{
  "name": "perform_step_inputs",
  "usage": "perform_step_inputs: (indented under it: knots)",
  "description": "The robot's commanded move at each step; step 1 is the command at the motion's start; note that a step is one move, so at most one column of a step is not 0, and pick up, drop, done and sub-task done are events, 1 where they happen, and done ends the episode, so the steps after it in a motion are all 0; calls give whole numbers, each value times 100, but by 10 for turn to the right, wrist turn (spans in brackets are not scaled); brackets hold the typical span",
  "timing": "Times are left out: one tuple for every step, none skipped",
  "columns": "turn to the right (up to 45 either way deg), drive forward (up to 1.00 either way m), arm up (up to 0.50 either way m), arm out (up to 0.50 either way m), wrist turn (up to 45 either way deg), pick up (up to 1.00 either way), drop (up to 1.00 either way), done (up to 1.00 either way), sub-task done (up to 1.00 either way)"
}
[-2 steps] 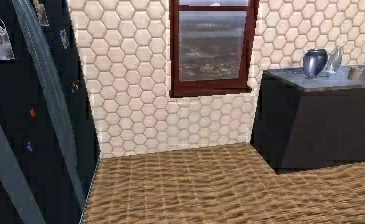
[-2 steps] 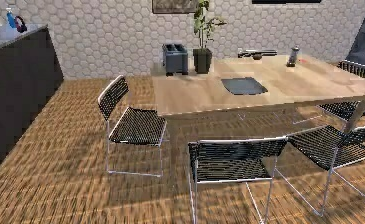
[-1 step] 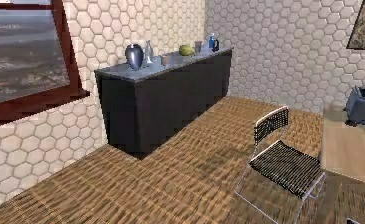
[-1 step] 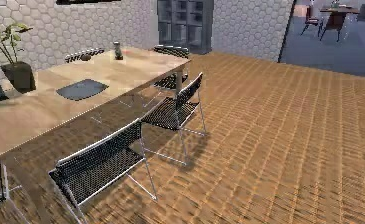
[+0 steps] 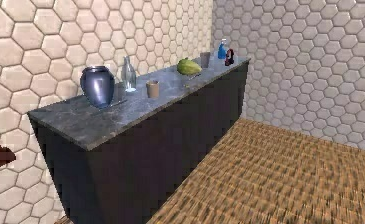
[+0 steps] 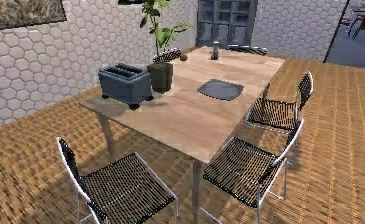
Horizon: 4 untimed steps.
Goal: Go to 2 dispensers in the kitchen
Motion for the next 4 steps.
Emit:
perform_step_inputs:
  knots:
    - [0, 40, 0, 0, 0, 0, 0, 0, 0]
    - [330, 0, 0, 0, 0, 0, 0, 0, 0]
    - [0, 100, 0, 0, 0, 0, 0, 0, 0]
    - [0, 85, 0, 0, 0, 0, 0, 0, 0]
